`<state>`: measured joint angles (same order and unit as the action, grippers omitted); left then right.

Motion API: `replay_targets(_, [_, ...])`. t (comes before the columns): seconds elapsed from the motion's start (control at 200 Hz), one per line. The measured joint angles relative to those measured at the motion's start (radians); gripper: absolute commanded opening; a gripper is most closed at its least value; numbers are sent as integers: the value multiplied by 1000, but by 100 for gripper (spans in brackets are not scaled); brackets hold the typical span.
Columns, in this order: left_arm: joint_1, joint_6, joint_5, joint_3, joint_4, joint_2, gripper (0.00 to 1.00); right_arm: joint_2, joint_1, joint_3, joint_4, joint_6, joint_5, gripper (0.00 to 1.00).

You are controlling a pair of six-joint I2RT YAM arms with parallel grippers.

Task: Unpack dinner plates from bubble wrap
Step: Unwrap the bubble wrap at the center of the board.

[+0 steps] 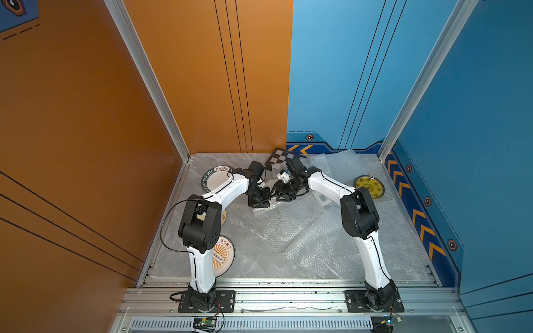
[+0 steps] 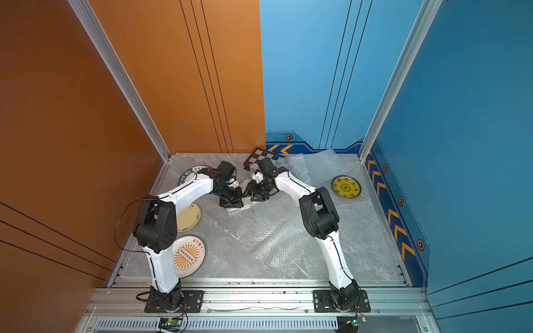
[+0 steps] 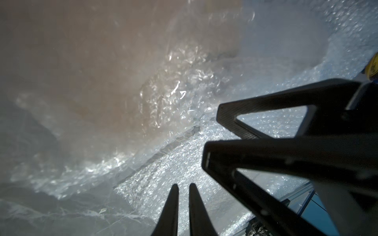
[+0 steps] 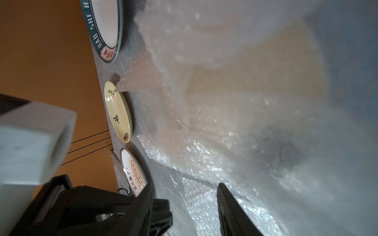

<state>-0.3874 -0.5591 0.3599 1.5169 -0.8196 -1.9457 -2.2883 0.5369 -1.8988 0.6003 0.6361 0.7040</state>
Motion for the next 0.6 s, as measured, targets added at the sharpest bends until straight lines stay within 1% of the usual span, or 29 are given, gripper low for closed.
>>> replay_targets(0.03, [1,0,-6,-8,1,-4,4,-10,-1,-15,1,-2,0,51])
replay_targets(0.07, [7,-4,-16,-19,1,-11,2,-25,0,-39,-1,-5,0,51])
replay_targets(0.25, [48,-2,-68,-71,8,-19,2,-100,16,-121,-1,-9,1,48])
replay_targets(0.446, [89,-2,-76,-72,10,-21,1,-163,35,-162,0,-14,1,47])
replay_targets(0.596, [100,-3,-76,-49,12,-48,1,-190,37,-199,-2,-31,2,45])
